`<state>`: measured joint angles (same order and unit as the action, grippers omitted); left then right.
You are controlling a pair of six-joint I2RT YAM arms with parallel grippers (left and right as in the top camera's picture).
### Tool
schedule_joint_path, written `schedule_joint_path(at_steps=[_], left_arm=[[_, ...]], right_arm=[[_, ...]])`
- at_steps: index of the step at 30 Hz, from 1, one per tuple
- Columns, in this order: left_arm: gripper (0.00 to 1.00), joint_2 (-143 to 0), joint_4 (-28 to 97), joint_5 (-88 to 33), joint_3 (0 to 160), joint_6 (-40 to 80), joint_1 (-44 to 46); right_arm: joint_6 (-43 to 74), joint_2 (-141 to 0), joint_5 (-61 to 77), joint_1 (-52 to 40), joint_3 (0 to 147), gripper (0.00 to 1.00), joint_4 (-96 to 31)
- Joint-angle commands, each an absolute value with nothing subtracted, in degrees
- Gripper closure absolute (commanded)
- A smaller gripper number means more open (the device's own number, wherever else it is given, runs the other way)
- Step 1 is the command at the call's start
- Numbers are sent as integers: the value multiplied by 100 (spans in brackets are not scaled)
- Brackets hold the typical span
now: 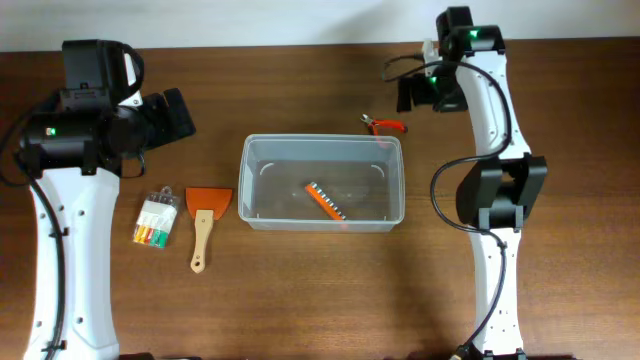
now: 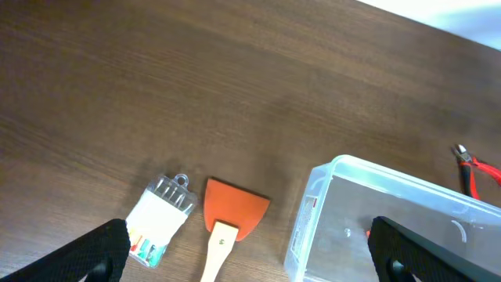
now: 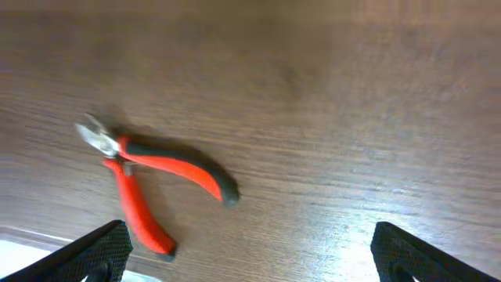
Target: Pack container
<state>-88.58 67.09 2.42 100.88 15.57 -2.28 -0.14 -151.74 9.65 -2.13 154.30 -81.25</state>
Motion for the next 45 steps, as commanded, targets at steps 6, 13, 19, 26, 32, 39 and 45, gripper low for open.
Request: schedule_joint_path(at_steps=[6,13,19,26,32,39,45], left_arm=[[1,-8860,6718,283,10114,1509,-242],[1,-8860,6718,283,10116,1509,-242],[1,-8860,6469,285,10114,1509,-242],[1,-8858,6445,283,10114,1509,-242],[1,-8877,7096,633,10106,1463,-242],[4,-8908,7330,2421,9441,1409,-248],[4,-8912,6025,2421,7819,390,-390]], right_arm=[[-19,-15141,1033,40,16193,1,-8211],[-16,-15144,1033,38,16191,1,-8208],[-19,-15144,1033,40,16191,1,-8208],[-19,-15144,1033,40,16191,1,-8208],[-19,-15144,1033,40,16191,1,-8208],[-19,-15144,1033,40,16191,1,-8208],[-19,-15144,1033,40,16191,1,-8208]])
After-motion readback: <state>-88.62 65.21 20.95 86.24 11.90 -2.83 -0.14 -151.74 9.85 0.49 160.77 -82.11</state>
